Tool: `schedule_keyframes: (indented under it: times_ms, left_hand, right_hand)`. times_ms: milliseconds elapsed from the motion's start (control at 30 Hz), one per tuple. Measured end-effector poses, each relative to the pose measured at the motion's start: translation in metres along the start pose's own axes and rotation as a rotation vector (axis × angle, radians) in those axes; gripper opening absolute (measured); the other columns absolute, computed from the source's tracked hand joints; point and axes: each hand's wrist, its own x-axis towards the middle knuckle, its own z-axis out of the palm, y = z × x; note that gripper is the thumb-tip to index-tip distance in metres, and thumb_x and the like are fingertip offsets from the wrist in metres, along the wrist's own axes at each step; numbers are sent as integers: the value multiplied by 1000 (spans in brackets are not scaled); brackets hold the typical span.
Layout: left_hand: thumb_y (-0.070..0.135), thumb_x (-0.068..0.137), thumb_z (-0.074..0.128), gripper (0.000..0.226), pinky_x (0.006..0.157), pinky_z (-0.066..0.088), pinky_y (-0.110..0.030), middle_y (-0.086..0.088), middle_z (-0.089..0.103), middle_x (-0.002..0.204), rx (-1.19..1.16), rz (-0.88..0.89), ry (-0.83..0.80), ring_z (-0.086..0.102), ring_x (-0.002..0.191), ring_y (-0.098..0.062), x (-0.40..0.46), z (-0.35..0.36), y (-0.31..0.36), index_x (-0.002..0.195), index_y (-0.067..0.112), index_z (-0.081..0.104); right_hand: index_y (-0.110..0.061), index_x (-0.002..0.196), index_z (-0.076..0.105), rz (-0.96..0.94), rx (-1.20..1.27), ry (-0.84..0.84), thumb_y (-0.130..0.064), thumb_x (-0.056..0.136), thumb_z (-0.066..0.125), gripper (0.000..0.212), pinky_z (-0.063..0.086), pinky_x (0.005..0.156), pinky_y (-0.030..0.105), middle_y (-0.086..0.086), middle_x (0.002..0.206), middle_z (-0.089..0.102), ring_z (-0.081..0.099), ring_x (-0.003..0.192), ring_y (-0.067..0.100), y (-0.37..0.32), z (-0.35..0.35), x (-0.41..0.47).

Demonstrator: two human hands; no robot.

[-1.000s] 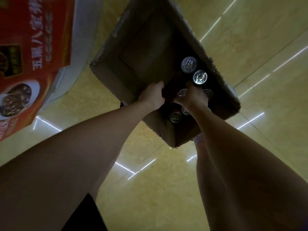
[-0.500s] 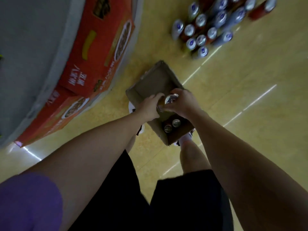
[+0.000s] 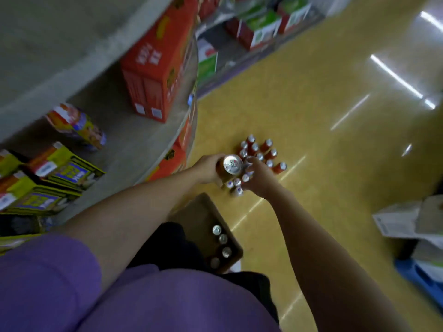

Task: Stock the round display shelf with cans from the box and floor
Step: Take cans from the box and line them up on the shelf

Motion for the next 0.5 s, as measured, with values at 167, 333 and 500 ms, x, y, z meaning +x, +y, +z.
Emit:
schedule_keyframes:
  times_ms: [167,333,500]
  left_hand:
    - [0,54,93,92,96,46,-32,-4,61,130,-304,41,113,57,118,-20,-33,-57,95,134,14,50]
    - [7,52,95,79,92,54,-39,-2,67,114,-404,40,215,63,109,-23,-79,-113,167,122,13,58]
    - [-9,58,86,64,71,58,-24,-2,71,97,-450,130,424,68,87,-15,-147,-155,213,112,14,61]
  right_hand:
    - [-13,129,56,-148,-53,74,-15,72,78,61,42,79,24,6,118,66,63,105,24,-33,-79,-21]
    - [-14,131,53,-317,-63,92,-17,69,86,71,46,79,28,3,119,62,62,96,22,-75,-139,-38]
    - [-24,122,60,-595,31,162,-36,70,86,60,48,72,29,-7,108,64,62,92,15,-130,-179,-61]
